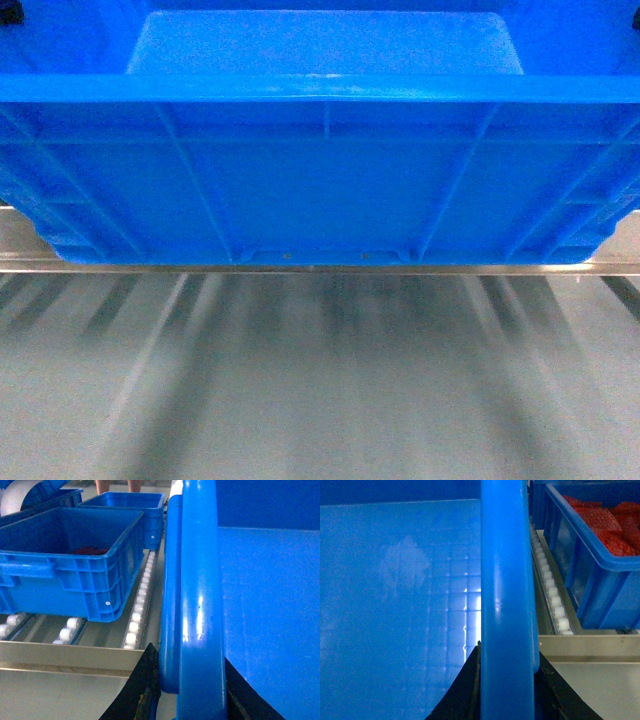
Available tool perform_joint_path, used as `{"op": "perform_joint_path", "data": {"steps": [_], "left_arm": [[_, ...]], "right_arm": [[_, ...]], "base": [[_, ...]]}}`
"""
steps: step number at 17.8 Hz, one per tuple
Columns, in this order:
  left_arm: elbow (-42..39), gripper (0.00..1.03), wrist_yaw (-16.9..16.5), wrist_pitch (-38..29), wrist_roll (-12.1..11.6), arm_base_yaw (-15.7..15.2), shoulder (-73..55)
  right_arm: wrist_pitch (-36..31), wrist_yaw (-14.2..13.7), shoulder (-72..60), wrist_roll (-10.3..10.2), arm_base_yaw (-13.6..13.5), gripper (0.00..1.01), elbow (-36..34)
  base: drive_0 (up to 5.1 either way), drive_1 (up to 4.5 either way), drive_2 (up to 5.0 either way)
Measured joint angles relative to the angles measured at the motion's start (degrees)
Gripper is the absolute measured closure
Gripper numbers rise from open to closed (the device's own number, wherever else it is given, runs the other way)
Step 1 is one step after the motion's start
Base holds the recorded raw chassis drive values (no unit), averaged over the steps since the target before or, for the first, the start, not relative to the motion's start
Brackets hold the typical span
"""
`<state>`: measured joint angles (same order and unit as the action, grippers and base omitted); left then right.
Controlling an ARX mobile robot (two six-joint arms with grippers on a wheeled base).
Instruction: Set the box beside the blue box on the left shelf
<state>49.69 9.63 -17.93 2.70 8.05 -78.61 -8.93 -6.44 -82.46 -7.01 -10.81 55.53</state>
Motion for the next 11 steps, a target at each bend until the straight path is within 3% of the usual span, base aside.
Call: {"op": "perform_joint_path", "data": {"steps": [11], "left_arm": [[0.0, 0.83, 0.0, -0.09, 0.04, 0.0, 0.0]], "right_arm": [[-0.11, 0.07, 0.0, 0.02, 0.0, 0.81, 0.0]], "base": [[0.1, 4.26, -4.0]]}}
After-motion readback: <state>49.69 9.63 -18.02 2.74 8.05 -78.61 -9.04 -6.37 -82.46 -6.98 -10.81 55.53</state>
